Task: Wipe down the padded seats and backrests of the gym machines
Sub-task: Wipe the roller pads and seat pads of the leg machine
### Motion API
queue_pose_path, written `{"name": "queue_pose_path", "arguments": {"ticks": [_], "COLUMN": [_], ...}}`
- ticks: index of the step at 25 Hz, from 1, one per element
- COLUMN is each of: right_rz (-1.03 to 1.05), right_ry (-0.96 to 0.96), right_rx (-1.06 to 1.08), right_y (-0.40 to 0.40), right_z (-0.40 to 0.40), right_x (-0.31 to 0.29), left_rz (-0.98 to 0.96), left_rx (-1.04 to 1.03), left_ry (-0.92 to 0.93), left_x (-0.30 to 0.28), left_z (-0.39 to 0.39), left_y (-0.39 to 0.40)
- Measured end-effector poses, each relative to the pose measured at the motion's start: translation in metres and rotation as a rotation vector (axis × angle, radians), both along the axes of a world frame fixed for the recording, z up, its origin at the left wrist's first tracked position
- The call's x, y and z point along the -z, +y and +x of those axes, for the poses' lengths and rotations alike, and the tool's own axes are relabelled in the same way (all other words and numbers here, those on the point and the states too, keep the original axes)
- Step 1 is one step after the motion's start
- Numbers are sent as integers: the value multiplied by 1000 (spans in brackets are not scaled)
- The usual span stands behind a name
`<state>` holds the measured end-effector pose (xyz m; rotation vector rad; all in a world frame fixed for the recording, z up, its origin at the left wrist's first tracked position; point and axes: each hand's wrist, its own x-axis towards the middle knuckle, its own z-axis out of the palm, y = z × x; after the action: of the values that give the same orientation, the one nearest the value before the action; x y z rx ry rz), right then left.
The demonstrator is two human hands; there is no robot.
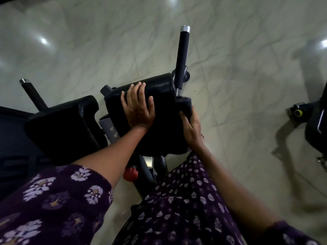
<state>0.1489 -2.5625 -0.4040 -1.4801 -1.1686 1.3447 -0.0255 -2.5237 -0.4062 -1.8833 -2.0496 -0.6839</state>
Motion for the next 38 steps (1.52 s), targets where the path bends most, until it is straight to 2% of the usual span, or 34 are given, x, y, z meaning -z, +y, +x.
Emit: {"name": "queue_pose_path", "arguments": {"ticks": [3, 6, 9, 11, 17, 19, 25, 29, 35, 38], "right_rz": [-147, -276, -245, -259, -581, -524, -85, -150, -264, -257], "right_ry": [-37, 80, 125, 88, 129, 133, 124, 155, 56, 125], "right_rx": [71, 125, 102, 87, 149, 170, -10, -80, -40, -103], "right_y": [-37, -33, -14, -17, -68, -56, 38, 52, 122, 91], "right_z": [7, 9, 7, 8, 18, 17, 5, 1, -12, -4], "right_x": [14, 9, -2, 2, 32, 30, -35, -24, -34, -28], "left_rz": [-22, -10, -10, -17, -33, -40, -55, -75, -94, -114], "left_rx": [-7, -9, -7, -14, -10, -13, -5, -16, -24, -31], "left_ry": [-7, -6, 15, 17, -11, -6, 11, 0, 10, 16], "left_x": [-3, -6, -7, -7, -8, -7, -6, -8, -11, -10], "left_z": [4, 2, 2, 3, 6, 5, 1, 5, 6, 4], "left_y": [-1, 0, 0, 0, -1, -2, -5, -4, -3, -4]}}
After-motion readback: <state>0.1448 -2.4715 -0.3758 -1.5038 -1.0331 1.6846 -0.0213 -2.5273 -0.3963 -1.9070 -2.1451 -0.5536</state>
